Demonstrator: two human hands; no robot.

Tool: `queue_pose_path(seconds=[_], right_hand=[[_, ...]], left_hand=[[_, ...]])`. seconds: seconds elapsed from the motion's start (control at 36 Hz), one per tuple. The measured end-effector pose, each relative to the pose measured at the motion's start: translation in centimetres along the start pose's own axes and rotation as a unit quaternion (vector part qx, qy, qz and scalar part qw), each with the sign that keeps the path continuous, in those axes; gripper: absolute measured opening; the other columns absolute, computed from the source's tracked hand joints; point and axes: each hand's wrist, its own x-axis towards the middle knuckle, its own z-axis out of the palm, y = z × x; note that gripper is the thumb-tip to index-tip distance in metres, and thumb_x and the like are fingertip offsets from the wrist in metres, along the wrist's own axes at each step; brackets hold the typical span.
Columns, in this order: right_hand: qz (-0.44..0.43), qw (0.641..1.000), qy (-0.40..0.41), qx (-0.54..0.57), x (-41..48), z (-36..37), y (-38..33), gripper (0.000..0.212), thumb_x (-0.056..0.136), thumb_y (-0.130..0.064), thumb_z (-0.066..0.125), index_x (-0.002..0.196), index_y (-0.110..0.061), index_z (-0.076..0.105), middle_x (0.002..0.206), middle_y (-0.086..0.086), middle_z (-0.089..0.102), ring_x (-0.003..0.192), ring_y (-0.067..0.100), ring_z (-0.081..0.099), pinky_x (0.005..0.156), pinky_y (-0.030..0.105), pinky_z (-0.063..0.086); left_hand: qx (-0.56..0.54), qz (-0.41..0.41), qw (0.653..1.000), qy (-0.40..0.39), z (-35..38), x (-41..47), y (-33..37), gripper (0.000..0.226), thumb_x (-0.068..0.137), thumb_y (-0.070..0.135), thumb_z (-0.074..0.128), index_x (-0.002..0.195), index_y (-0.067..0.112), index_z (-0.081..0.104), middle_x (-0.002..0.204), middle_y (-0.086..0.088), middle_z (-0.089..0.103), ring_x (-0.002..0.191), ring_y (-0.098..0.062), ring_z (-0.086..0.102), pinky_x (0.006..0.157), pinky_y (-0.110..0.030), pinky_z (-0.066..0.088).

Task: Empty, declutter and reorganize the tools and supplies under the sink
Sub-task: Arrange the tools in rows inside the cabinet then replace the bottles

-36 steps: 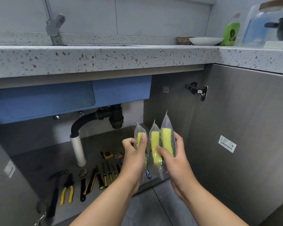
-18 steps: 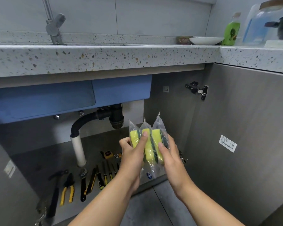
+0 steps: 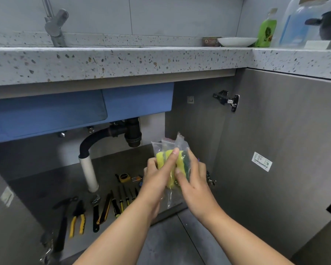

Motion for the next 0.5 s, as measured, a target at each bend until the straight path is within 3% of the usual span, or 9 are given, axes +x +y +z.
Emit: queue_pose_path(seconds=[0.06,0.11,0.19,0.25,0.33,0.39,0.44,0.5], right_hand=[[-0.032,0.997,0.008,-0.07,-0.2,0.1,0.0,0.068,0.099,-0.05,0.047,0.154,-0.055,0.006,0.144,-0.015,0.022,0.141,0.009,0.033,0.114,0.033,0.034],[-0.05,0.993,0.014,-0.108,-0.2,0.2,0.0,0.075,0.096,-0.049,0.052,0.154,-0.055,0.005,0.146,-0.012,0.023,0.143,0.013,0.033,0.117,0.042,0.035],[-0.067,0.995,-0.035,-0.065,0.0,-0.1,0.3,0.085,0.092,-0.04,0.066,0.155,-0.052,0.011,0.152,-0.012,0.026,0.148,0.005,0.027,0.122,0.035,0.027],[-0.047,0.996,-0.063,0.047,0.4,-1.0,0.3,0.078,0.095,-0.028,0.068,0.154,-0.049,0.022,0.155,-0.014,0.032,0.145,-0.005,0.029,0.12,0.026,0.027],[0.062,0.977,-0.024,0.203,1.7,-2.6,0.7,0.065,0.095,-0.027,0.068,0.148,-0.05,0.038,0.145,-0.008,0.05,0.126,-0.007,0.053,0.109,0.025,0.04],[0.152,0.965,-0.032,0.212,2.9,-3.4,1.5,0.065,0.087,-0.044,0.073,0.143,-0.052,0.043,0.133,-0.017,0.055,0.129,0.005,0.053,0.113,0.042,0.039],[0.235,0.943,-0.072,0.223,4.1,-3.9,2.7,0.085,0.07,-0.061,0.08,0.145,-0.049,0.041,0.125,-0.02,0.058,0.129,0.017,0.053,0.109,0.055,0.041],[0.284,0.922,-0.103,0.242,5.3,-3.9,4.1,0.096,0.06,-0.069,0.084,0.143,-0.042,0.044,0.126,-0.009,0.062,0.122,0.021,0.058,0.1,0.057,0.05]], left_hand=[[-0.001,-0.01,0.999,-0.035,-0.1,0.2,0.0,0.092,0.054,0.082,0.08,0.127,0.034,0.051,0.126,0.012,0.064,0.115,-0.003,0.062,0.096,-0.031,0.051],[0.001,-0.019,0.999,-0.045,-0.2,0.5,-0.1,0.098,0.054,0.072,0.088,0.132,0.027,0.05,0.123,0.009,0.068,0.114,-0.008,0.066,0.099,-0.037,0.053],[-0.04,-0.004,0.997,-0.068,-0.3,1.3,-0.5,0.083,0.068,0.046,0.092,0.136,0.014,0.056,0.122,-0.005,0.073,0.114,-0.022,0.07,0.104,-0.047,0.052],[-0.084,-0.01,0.995,-0.059,-0.7,2.1,-0.6,0.065,0.077,0.032,0.086,0.133,0.01,0.06,0.122,-0.013,0.073,0.113,-0.03,0.07,0.102,-0.051,0.053],[-0.156,-0.063,0.985,-0.048,-1.7,3.5,-0.7,0.045,0.086,0.026,0.078,0.126,0.009,0.067,0.117,-0.02,0.073,0.105,-0.036,0.072,0.091,-0.057,0.057],[-0.182,-0.09,0.978,-0.055,-1.9,4.8,-1.0,0.042,0.09,0.026,0.073,0.127,0.008,0.067,0.119,-0.02,0.073,0.106,-0.036,0.072,0.087,-0.056,0.059],[-0.197,-0.107,0.972,-0.064,-1.5,6.2,-1.5,0.044,0.092,0.027,0.069,0.131,0.008,0.064,0.123,-0.02,0.071,0.112,-0.037,0.07,0.09,-0.054,0.058],[-0.216,-0.112,0.967,-0.073,-0.3,7.7,-2.5,0.046,0.095,0.029,0.065,0.135,0.005,0.062,0.129,-0.021,0.068,0.12,-0.038,0.065,0.104,-0.057,0.05]])
